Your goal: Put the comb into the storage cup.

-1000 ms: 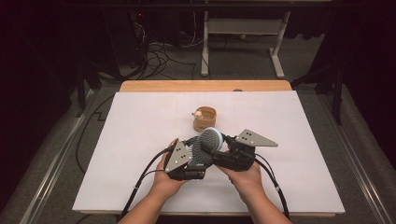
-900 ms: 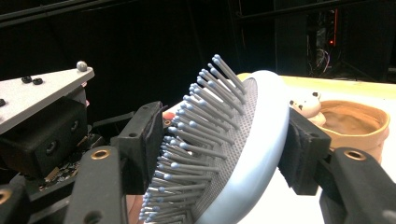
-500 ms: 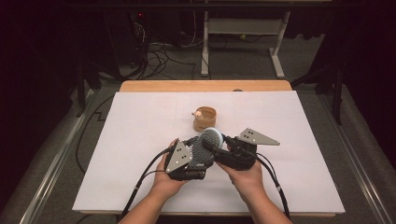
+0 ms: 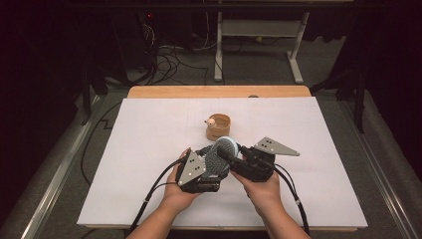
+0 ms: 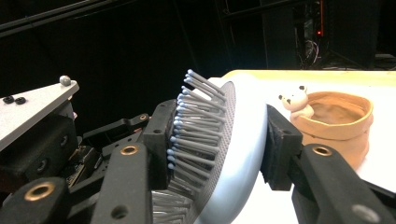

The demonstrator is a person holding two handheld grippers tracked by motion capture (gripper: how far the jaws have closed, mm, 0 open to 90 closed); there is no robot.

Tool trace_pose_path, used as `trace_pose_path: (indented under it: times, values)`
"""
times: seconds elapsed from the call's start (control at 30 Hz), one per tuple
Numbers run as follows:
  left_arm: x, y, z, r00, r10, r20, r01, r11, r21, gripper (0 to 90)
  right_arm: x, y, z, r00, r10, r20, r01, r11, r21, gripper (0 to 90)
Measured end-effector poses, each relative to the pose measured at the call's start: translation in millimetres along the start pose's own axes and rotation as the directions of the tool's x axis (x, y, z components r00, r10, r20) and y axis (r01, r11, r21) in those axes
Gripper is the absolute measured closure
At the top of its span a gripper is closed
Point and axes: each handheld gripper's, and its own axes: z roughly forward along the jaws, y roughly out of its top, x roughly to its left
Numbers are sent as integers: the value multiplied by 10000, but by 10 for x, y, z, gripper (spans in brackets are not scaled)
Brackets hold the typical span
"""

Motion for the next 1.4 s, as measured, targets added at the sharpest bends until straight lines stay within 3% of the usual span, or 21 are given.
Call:
trace_pose_path:
  times: [1.17,1.4]
  values:
    - [1,-19,10,9991,426,70,-424,9986,-312,200,9,24,1,9997,253,29,-252,9995,-186,621]
    - [-2,-6,16,9998,208,8,-208,9996,-212,199,2,21,1,9995,323,8,-322,9993,-200,622]
